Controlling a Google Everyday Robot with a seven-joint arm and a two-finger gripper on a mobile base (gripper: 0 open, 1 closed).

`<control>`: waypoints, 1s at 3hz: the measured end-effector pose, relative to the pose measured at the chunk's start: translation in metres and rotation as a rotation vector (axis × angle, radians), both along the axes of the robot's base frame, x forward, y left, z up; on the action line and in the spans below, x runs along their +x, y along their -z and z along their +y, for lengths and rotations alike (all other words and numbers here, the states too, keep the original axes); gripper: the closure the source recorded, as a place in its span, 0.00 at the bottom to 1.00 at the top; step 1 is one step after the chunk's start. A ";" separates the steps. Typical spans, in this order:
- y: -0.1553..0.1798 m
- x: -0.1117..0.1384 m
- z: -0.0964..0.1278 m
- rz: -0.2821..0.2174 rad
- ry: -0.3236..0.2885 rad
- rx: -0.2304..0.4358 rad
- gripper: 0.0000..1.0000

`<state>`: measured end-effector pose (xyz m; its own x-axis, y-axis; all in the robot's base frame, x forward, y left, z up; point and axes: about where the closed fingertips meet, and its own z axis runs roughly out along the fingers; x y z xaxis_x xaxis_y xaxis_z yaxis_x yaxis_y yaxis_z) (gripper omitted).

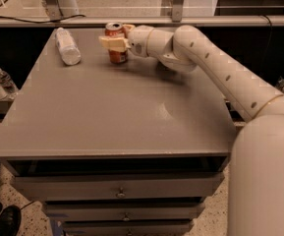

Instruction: Move coke can near blue plastic bottle

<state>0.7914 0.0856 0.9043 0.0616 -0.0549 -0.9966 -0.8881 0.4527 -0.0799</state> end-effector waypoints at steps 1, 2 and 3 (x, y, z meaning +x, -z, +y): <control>0.002 0.019 0.039 0.034 -0.039 -0.018 1.00; -0.007 0.027 0.075 0.044 -0.082 -0.030 1.00; -0.013 0.028 0.090 0.049 -0.099 -0.026 1.00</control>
Offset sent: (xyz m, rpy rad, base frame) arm 0.0396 0.1109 0.0204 -0.0453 0.0528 0.1259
